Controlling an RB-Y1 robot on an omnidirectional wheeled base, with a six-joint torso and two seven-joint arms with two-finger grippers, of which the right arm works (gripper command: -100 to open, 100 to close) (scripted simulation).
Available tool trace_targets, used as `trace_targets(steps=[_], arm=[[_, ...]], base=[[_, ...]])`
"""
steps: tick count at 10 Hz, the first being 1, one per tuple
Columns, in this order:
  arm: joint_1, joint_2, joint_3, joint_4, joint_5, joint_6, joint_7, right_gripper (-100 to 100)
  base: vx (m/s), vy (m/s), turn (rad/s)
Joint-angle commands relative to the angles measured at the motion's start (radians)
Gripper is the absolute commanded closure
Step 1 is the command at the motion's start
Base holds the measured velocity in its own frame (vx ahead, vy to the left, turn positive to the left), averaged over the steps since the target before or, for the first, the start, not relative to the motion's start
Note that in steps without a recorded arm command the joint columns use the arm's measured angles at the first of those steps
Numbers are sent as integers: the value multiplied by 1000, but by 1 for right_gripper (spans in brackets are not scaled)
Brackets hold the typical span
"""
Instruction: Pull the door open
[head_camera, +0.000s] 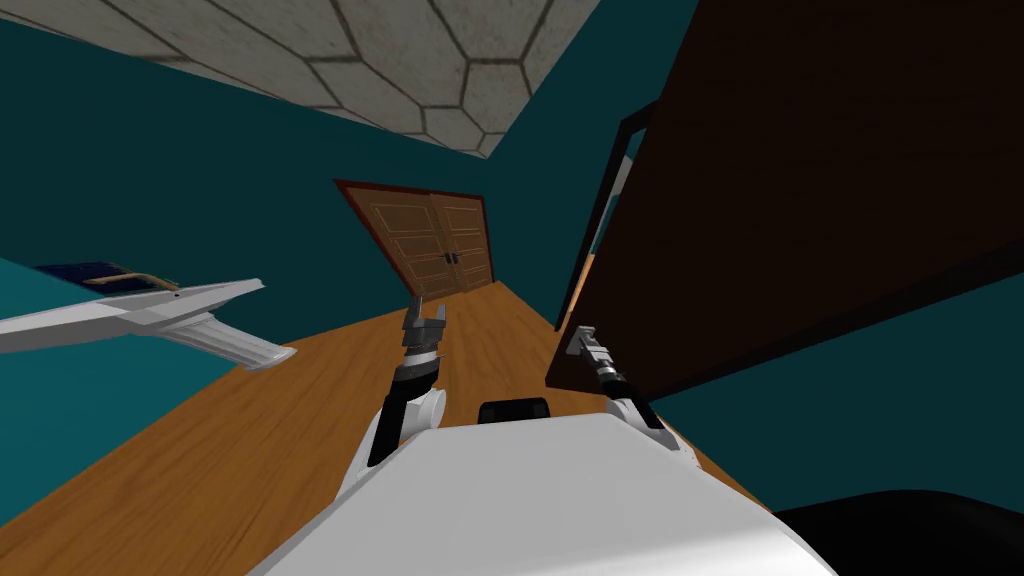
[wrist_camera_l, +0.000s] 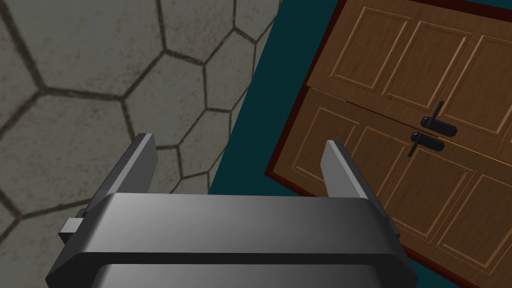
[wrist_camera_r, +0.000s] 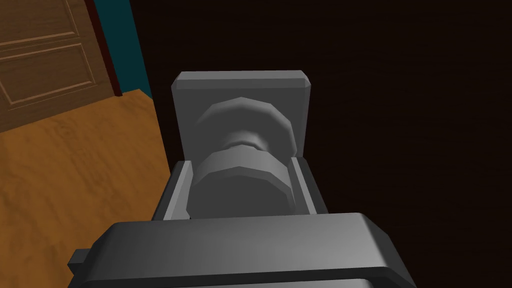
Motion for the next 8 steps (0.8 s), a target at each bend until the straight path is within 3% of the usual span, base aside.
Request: trace_targets(steps=[1, 6, 8], arm=[[8, -15, 15, -3, 4, -13, -15, 100], [25, -64, 46, -7, 14, -50, -59, 100], [27, -64, 47, -6, 14, -47, -58, 100]], base=[[-205, -22, 108], [-206, -59, 125], [-131, -26, 52]])
